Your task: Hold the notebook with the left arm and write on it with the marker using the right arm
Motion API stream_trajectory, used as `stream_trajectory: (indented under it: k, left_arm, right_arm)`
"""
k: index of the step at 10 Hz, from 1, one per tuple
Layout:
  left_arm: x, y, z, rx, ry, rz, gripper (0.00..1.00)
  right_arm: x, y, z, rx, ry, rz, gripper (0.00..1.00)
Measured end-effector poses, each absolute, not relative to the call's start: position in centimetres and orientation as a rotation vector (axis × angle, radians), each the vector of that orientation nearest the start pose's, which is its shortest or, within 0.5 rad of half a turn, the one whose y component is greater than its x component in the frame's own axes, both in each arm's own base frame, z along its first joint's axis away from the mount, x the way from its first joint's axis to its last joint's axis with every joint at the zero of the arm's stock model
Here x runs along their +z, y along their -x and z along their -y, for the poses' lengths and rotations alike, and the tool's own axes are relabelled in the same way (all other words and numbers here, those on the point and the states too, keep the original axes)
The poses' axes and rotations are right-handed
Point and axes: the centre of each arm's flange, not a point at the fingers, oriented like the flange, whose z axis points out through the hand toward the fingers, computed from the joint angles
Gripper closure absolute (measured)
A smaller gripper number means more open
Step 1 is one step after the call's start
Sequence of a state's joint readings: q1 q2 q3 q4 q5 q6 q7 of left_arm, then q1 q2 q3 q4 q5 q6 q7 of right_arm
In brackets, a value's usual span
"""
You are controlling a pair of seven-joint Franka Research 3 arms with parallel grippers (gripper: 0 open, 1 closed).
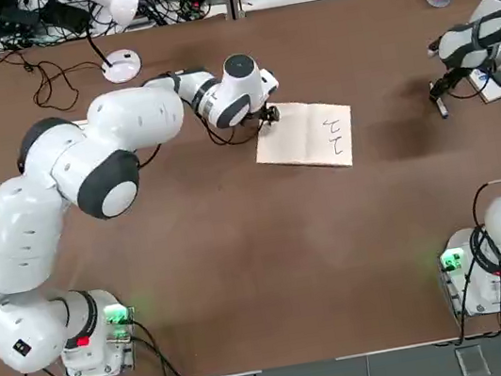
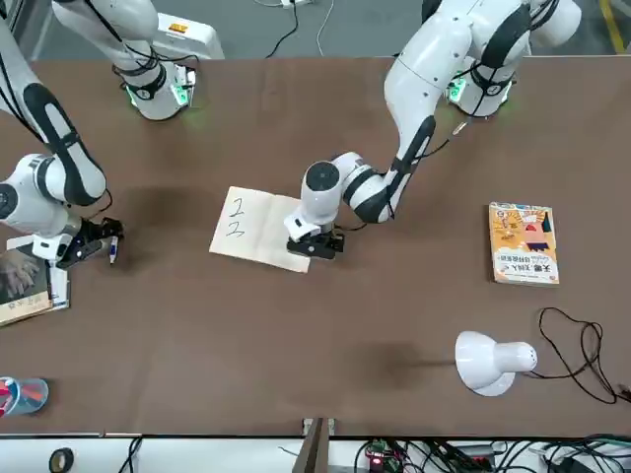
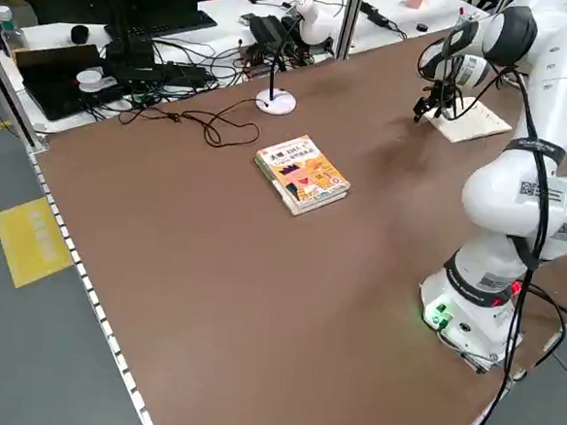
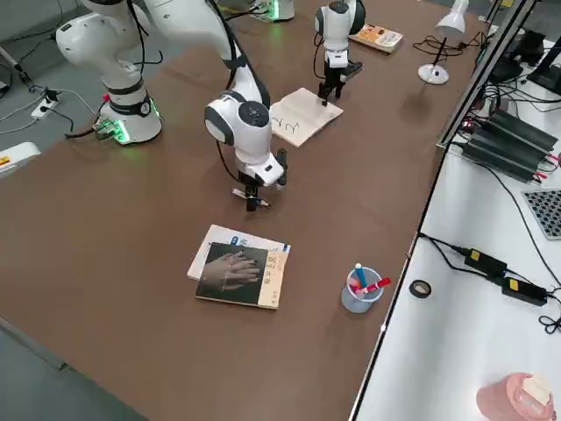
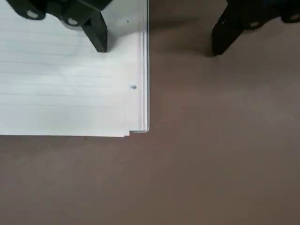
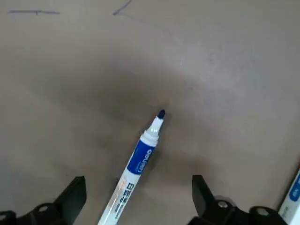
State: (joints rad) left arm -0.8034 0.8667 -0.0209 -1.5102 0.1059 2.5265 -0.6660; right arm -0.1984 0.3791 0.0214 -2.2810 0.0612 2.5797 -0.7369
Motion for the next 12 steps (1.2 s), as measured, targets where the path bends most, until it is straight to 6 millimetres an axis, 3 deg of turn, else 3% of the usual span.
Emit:
stream_trajectory:
  k: [6,12]
  left_arm:
    - [16.23,-49.15,52.99,-0.242,3.167,-0.387,0.01]
    - [16.26,-49.08,53.08,-0.253,3.157,-0.408,0.01]
  right_arm:
    - [17.62,-51.07,9.07,0.093,3.011,0.602,0.02]
    - [17.58,-51.01,9.09,0.096,3.017,0.573,0.05]
